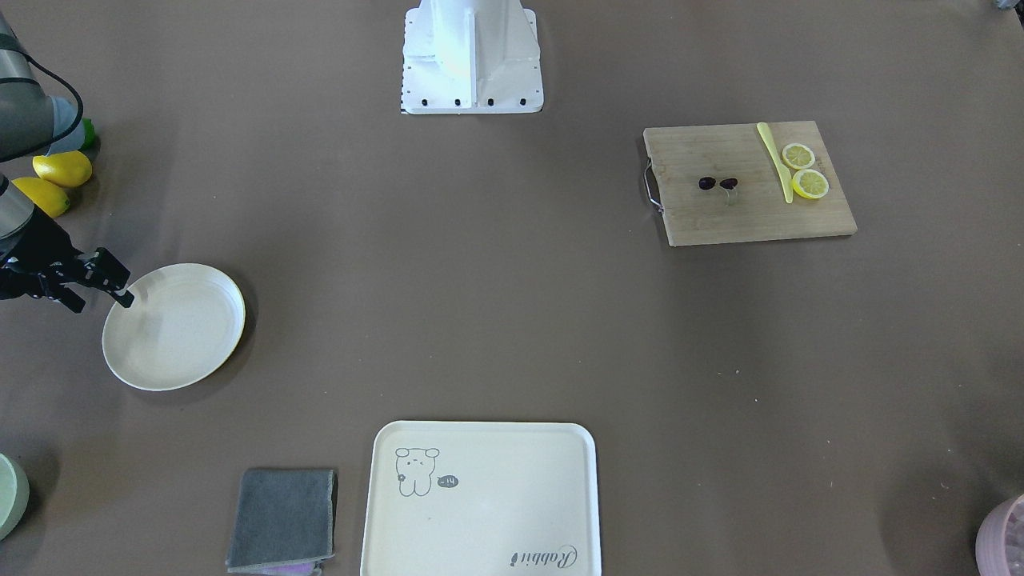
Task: Place red cherry on plate
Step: 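Reach the right gripper to the white plate rim and grasp it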
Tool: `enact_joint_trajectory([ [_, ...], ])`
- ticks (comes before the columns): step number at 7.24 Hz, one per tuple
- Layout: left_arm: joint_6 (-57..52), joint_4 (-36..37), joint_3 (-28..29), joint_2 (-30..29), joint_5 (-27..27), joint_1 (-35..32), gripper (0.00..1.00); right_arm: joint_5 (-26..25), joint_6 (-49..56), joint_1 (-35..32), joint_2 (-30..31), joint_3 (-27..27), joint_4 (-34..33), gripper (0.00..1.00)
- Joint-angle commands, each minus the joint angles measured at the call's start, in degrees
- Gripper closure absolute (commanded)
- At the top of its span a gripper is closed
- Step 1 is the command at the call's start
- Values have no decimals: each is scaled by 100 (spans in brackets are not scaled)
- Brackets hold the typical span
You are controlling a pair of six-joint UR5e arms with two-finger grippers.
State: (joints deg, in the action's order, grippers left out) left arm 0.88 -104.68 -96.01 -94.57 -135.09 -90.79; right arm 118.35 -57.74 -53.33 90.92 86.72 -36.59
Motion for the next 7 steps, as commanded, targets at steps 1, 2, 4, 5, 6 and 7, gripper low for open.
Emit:
enact_joint_trajectory([
  [1,0,0,-6,0,0,0,2,-102,-472,138,-65,12,12,83],
  [2,0,0,-6,0,0,0,2,-198,-649,191,-65,38,21,100],
  [4,0,-9,-14,0,0,0,2,-400,-1063,296,-65,82,257,100],
  [5,0,-9,-15,26,0,0,2,-383,-1081,305,-65,213,249,100],
  [6,0,0,-23,35,0,0,2,-357,-1394,297,-126,371,232,100],
  [7,0,-9,-49,61,-9,0,2,-348,-1763,305,-335,468,188,100],
])
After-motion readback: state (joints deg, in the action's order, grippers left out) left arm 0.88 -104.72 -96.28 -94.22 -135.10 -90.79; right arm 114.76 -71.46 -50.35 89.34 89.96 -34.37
